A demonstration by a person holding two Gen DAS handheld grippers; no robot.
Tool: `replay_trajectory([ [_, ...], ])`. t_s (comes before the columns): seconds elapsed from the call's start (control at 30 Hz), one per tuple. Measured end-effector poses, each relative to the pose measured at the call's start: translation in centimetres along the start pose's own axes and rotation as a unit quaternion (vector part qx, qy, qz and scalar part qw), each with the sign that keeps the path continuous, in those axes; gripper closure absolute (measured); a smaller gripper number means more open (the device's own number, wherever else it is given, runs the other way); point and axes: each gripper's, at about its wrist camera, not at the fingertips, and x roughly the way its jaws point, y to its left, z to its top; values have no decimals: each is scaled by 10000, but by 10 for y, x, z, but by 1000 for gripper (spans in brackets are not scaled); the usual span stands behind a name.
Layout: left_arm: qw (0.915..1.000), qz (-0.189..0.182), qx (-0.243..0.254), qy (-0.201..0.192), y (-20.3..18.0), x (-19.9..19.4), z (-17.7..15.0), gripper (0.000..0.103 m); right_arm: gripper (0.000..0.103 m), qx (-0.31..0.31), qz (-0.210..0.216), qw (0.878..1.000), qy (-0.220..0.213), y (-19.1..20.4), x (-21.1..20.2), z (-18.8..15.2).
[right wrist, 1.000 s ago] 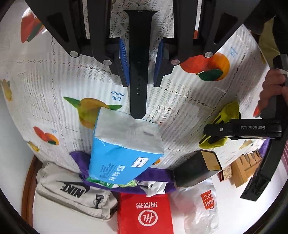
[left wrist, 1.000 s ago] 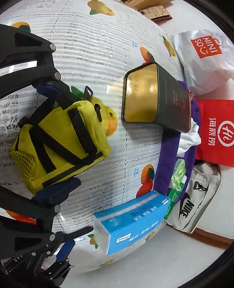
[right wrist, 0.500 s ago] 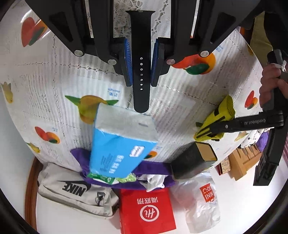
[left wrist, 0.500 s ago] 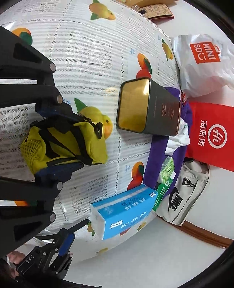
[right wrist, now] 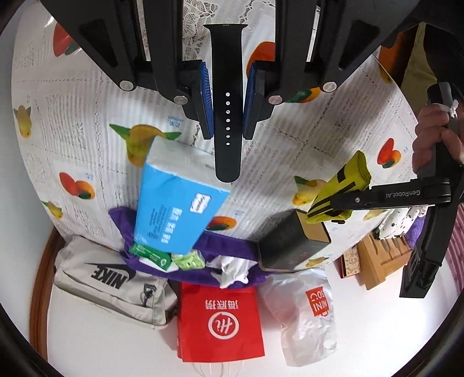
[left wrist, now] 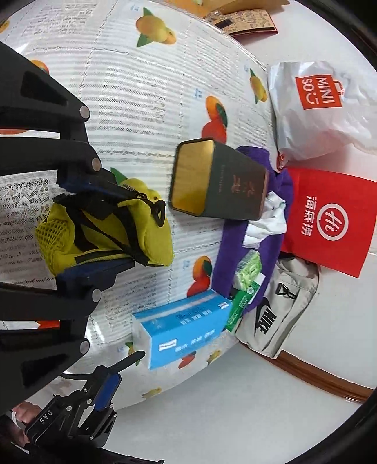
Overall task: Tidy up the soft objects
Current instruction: 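Lift the yellow pouch and black strap and carry both toward the purple towel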
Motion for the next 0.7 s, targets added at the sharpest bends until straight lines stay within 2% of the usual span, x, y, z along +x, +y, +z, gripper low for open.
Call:
replay_trajectory([
  [0.4,9998,13,-16,-174,-2,-13,33,67,83,2,69,9995,-324,-10,-11,39],
  [0.7,9995,125,3,-307,-3,-14,64,67,83,-8,102,9990,-441,-23,-1,74],
])
